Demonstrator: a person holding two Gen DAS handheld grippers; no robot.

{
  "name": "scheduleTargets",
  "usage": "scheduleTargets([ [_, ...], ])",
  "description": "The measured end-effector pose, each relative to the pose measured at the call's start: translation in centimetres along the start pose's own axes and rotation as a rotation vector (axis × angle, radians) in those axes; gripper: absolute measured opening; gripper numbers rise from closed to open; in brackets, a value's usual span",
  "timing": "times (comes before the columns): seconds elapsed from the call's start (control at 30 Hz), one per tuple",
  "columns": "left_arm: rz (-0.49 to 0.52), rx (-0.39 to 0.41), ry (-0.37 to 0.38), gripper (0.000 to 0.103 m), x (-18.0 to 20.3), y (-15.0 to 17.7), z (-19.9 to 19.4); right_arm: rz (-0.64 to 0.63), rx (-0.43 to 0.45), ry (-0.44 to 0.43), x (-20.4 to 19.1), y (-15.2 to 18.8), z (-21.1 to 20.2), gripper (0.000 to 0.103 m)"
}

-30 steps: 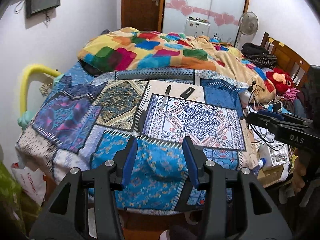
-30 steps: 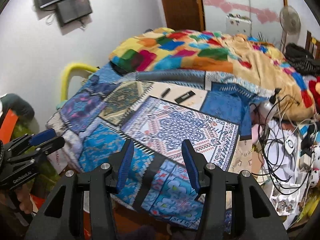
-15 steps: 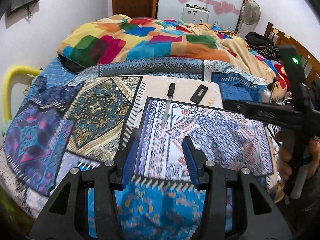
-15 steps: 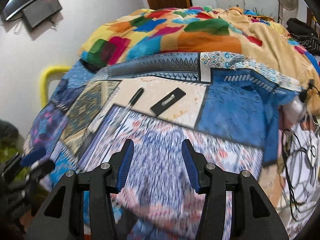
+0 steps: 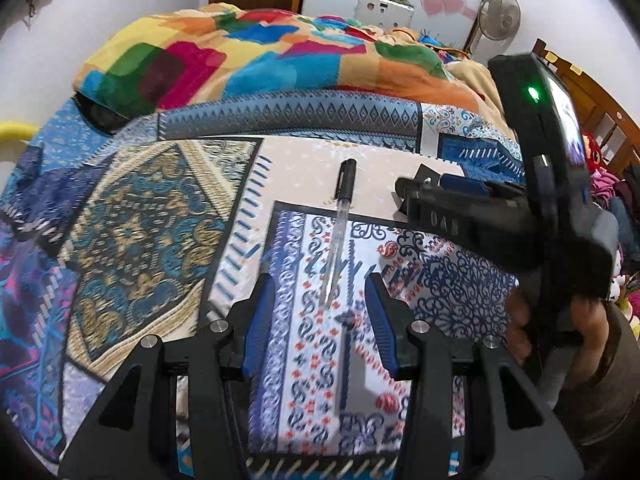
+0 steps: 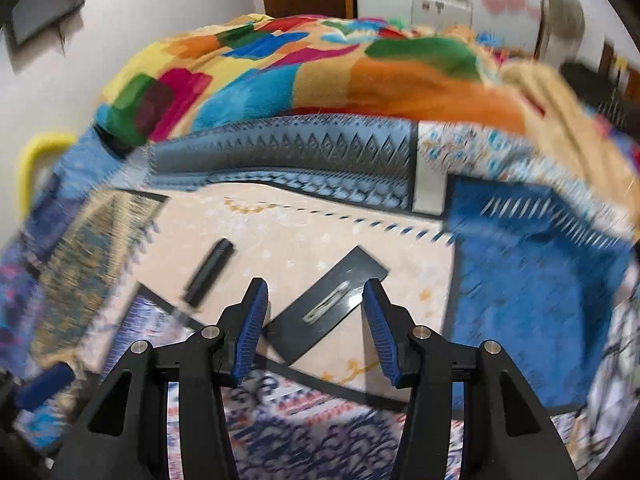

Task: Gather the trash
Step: 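Grasp clear pen with left gripper while right gripper grasps black card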

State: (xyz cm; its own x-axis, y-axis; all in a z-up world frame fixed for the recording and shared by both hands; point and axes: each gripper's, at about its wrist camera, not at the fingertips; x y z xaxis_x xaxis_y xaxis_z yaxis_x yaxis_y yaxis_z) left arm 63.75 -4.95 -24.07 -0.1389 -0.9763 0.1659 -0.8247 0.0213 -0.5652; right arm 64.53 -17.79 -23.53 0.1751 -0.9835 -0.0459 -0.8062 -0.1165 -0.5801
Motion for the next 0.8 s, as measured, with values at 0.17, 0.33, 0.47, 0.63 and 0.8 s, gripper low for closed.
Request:
scheduleTargets([
  [0.17,0.045,-0.026,0.004,0.031,1.1,-0.9,2.2,-0.049,0.013,0.008,1.5,1.4,-0.5,0.046],
  [0.33,0.047,0.001,-0.056,0.027,1.2,-1.4,3.5,-0.04,0.009,-0.048,4.2,2.3,-1.4,0.046],
  [0.47,0.041,0.013,-0.056,0.026,1.3,-1.6,3.8,-0.042,-0.001,-0.069,4.3,1.8,-1.1,0.046],
  [0.63,0.081,0.013,-0.055,0.007,2.2,-1.7,4.1,-0.097,0.031,-0.016,2.1,2.1,-0.7,0.031],
  [0.8,0.044,-0.027,-0.011,0.007,2.1,-1.7,3.8,-0.07,0.001,-0.054,1.9,1.9,-0.8,0.024],
])
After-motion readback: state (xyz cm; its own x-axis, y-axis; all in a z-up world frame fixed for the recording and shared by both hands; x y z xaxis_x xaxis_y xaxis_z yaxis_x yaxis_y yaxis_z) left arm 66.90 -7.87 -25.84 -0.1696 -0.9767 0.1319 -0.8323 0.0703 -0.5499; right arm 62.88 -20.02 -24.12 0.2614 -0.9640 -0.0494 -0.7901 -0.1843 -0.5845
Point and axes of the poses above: each gripper's, at about its wrist camera, not at the fingertips, and z roughly the way its jaws point, x to its right, y to its underside
